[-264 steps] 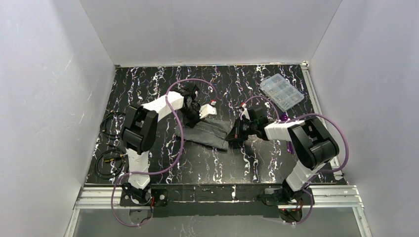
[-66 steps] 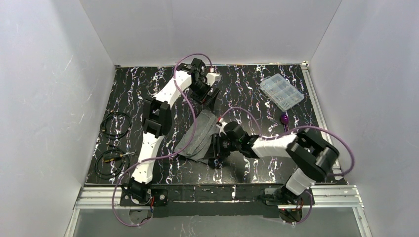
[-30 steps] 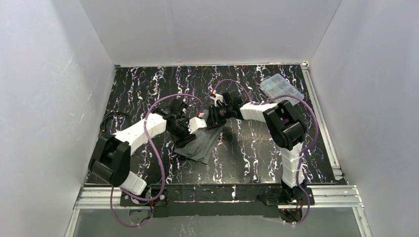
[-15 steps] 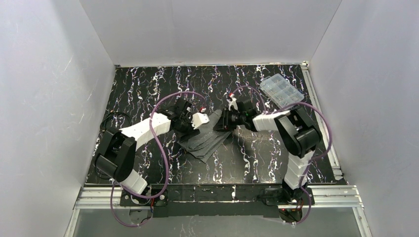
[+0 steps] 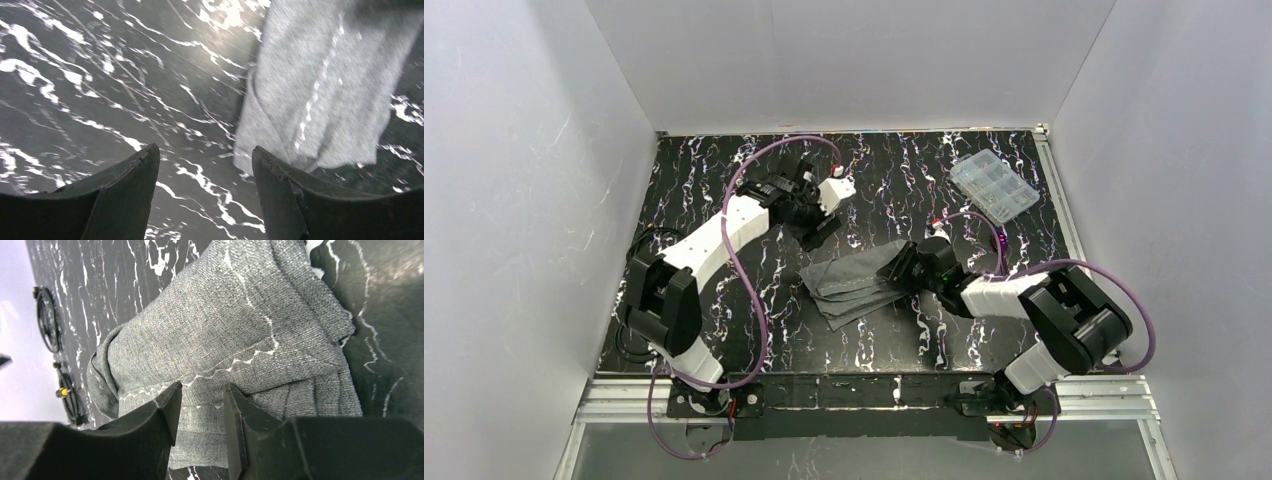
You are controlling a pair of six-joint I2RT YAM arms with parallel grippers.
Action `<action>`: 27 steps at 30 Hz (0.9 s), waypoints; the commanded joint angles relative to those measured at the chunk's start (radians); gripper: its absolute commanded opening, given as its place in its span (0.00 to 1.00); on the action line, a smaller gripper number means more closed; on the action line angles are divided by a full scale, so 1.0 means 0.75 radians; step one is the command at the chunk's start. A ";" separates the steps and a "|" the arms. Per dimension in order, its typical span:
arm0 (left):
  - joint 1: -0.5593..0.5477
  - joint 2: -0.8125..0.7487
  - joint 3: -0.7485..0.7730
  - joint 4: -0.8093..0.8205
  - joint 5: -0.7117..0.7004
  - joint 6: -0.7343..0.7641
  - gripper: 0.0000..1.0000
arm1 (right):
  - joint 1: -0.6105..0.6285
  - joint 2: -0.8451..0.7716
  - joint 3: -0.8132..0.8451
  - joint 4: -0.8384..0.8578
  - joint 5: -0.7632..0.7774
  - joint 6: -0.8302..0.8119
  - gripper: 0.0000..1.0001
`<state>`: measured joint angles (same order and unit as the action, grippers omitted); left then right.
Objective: Fold the napkin into a case and place the utensils inside
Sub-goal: Rotate the 2/3-rectangle-folded napkin at the center of the board.
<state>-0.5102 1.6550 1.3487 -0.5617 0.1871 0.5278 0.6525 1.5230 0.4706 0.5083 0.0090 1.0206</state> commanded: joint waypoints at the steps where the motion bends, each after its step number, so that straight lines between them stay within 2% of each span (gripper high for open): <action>1: 0.003 -0.105 -0.135 -0.205 0.154 -0.073 0.66 | 0.002 -0.077 0.147 -0.223 0.138 -0.158 0.46; 7: 0.005 -0.029 -0.177 -0.289 0.305 -0.343 0.59 | -0.001 -0.069 0.461 -0.551 0.013 -0.465 0.46; 11: 0.019 0.039 -0.156 -0.240 0.261 -0.531 0.50 | -0.014 -0.070 0.502 -0.604 -0.067 -0.534 0.46; 14: 0.055 0.026 -0.191 -0.180 0.347 -0.605 0.48 | -0.027 -0.062 0.485 -0.610 -0.117 -0.554 0.45; 18: 0.061 0.009 -0.279 -0.124 0.475 -0.602 0.46 | -0.075 -0.019 0.435 -0.582 -0.221 -0.553 0.42; 20: 0.060 0.021 -0.293 -0.127 0.510 -0.583 0.41 | -0.111 0.014 0.406 -0.539 -0.294 -0.534 0.40; 24: 0.061 0.050 -0.323 -0.139 0.503 -0.539 0.35 | -0.156 0.087 0.394 -0.472 -0.409 -0.513 0.38; 27: 0.063 0.067 -0.358 -0.126 0.507 -0.528 0.35 | -0.163 0.138 0.421 -0.459 -0.444 -0.513 0.38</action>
<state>-0.4625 1.6955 1.1133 -0.6514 0.5217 0.1127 0.5358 1.5925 0.7708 0.1005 -0.2359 0.6369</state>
